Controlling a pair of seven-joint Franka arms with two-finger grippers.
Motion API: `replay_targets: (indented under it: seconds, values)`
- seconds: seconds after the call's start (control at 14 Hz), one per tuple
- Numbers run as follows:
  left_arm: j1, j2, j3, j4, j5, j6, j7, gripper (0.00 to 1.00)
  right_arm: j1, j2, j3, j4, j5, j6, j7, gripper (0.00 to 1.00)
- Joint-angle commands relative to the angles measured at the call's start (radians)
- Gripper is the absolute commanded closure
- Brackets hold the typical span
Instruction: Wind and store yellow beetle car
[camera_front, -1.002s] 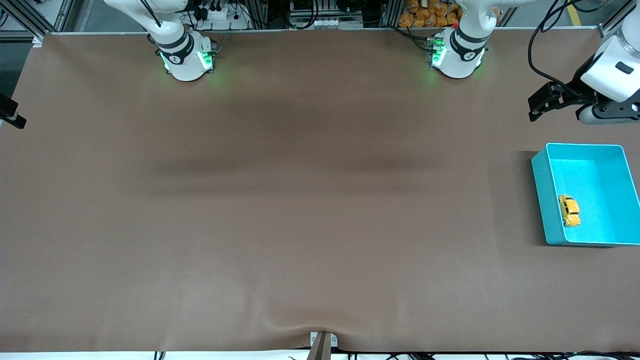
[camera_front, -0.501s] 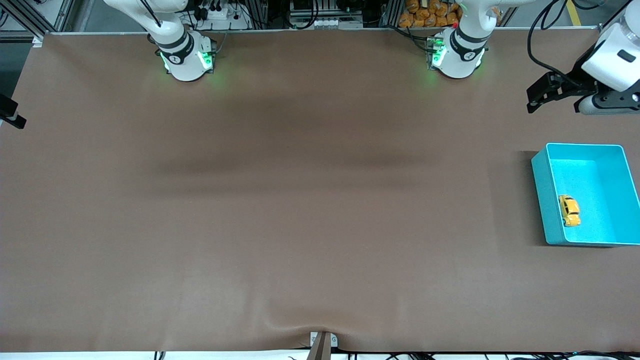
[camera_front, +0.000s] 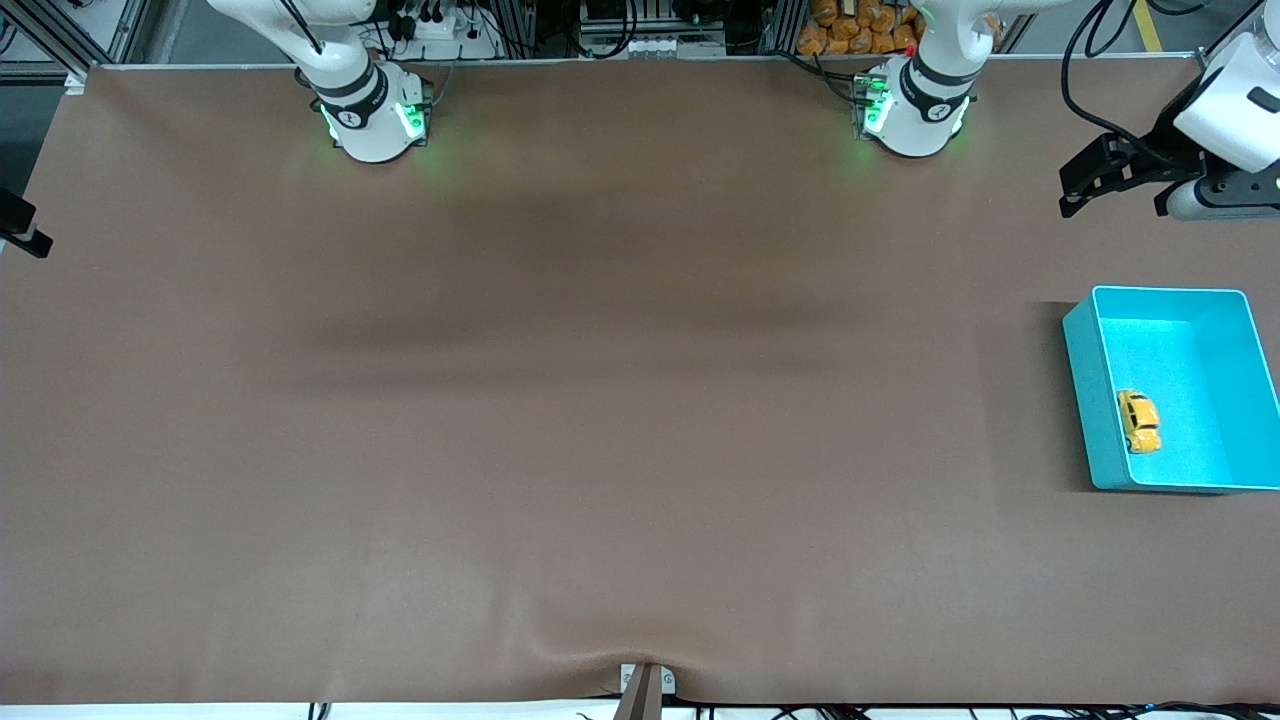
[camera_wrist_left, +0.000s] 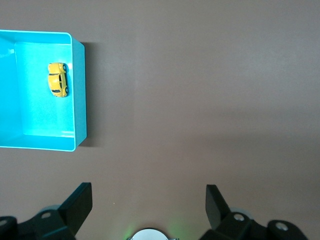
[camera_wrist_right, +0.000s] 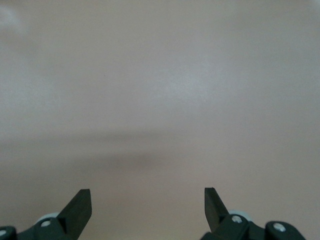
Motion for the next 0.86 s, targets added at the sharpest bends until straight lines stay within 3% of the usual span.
replay_targets:
  seconds: [0.0, 0.79]
  values:
    - [0.006, 0.015, 0.002, 0.025, -0.016, -0.022, 0.015, 0.00, -0.017, 0.007, 0.009, 0.014, 0.015, -0.004, 0.000, 0.00]
    - [0.004, 0.024, 0.000, 0.025, -0.022, -0.021, 0.015, 0.00, -0.016, 0.007, 0.009, 0.015, 0.015, -0.003, 0.001, 0.00]
